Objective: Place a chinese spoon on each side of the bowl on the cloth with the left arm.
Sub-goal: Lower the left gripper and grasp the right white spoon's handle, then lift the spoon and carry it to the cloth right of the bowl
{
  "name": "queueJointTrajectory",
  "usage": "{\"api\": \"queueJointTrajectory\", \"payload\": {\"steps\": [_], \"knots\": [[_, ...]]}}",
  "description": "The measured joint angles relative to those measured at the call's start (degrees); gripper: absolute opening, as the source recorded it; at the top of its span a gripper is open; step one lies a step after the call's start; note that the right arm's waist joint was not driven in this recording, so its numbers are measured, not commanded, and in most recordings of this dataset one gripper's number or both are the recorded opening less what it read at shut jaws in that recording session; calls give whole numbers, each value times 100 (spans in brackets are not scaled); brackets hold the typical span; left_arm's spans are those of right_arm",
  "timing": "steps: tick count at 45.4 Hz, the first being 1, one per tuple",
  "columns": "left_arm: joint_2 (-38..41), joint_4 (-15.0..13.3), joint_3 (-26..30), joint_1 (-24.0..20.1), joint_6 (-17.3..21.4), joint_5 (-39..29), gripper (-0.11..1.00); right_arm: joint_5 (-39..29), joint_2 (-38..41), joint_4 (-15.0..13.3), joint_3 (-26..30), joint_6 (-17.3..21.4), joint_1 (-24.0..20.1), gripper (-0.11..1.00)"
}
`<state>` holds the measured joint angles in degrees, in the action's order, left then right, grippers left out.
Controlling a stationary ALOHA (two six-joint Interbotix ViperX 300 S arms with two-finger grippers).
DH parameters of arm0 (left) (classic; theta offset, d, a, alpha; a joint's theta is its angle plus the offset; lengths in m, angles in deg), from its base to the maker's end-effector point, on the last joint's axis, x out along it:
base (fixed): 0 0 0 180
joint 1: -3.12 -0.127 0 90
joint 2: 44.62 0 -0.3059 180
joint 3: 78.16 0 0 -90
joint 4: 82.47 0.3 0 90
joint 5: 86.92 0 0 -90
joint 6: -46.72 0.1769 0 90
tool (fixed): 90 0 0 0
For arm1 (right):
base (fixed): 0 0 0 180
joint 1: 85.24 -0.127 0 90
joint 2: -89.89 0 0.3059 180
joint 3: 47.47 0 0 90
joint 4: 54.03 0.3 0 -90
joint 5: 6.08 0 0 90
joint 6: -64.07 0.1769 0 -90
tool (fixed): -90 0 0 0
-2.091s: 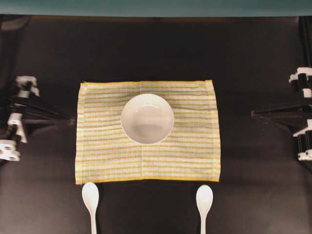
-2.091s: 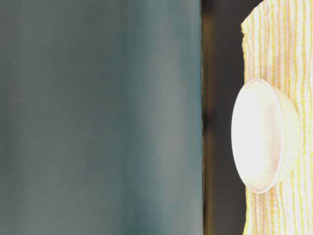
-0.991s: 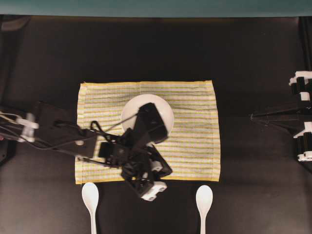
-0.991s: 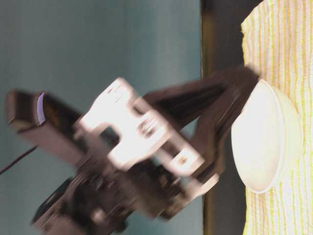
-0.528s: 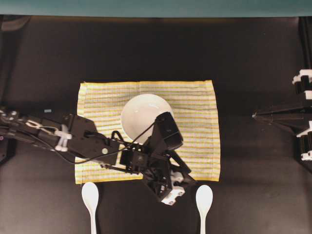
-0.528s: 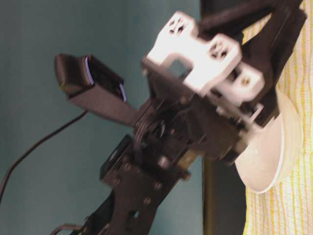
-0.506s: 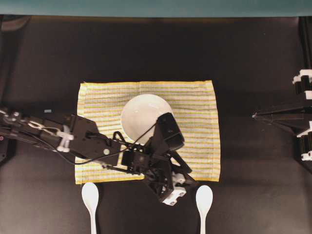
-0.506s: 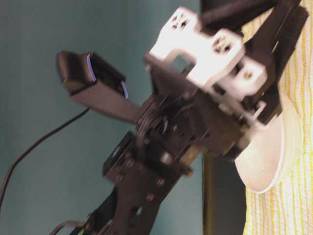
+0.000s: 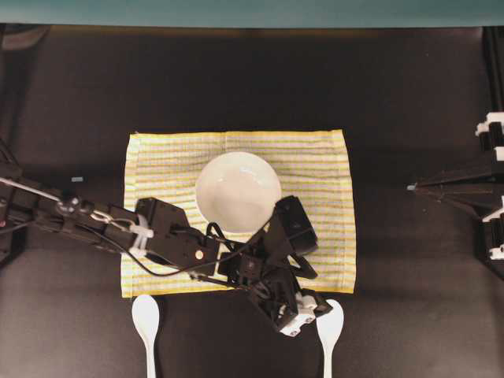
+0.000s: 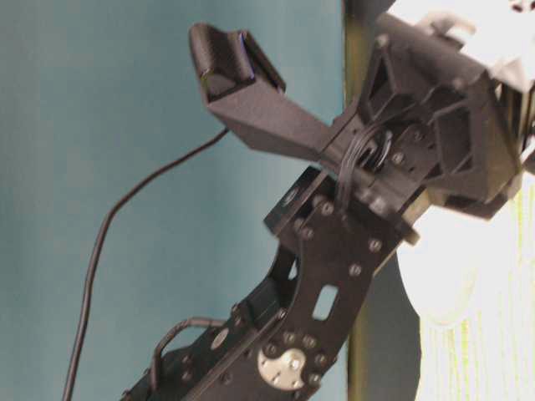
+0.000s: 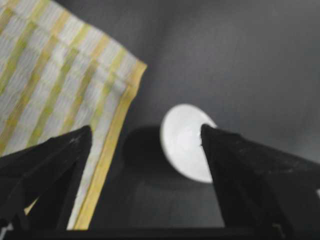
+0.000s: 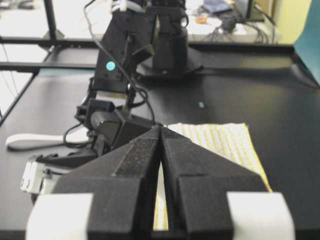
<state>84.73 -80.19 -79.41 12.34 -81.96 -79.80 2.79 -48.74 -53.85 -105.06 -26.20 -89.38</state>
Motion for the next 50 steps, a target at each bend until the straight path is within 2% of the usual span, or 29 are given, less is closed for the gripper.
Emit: {"api": "queueJointTrajectory", "payload": {"steps": [8,22,27,32,44,46,50], "knots": [[70,9,185,79,141,9,82,-9,0,0,0,0,0,-1],[264,9,387,237,132,-229,81,-132,0,0,0,0,0,-1],[281,9,439,272,132,-290,78,-185,0,0,0,0,0,-1],[281,9,457,272,176,-378,67,-193,0,0,0,-9,0,-1],[281,9,501,185,211,-615,11,-193,0,0,-79,9,0,-1],[255,0,501,158,202,-686,7,-193,-9,0,-88,9,0,-1],[141,9,501,97,158,-861,7,-193,-18,0,-79,9,0,-1]]}}
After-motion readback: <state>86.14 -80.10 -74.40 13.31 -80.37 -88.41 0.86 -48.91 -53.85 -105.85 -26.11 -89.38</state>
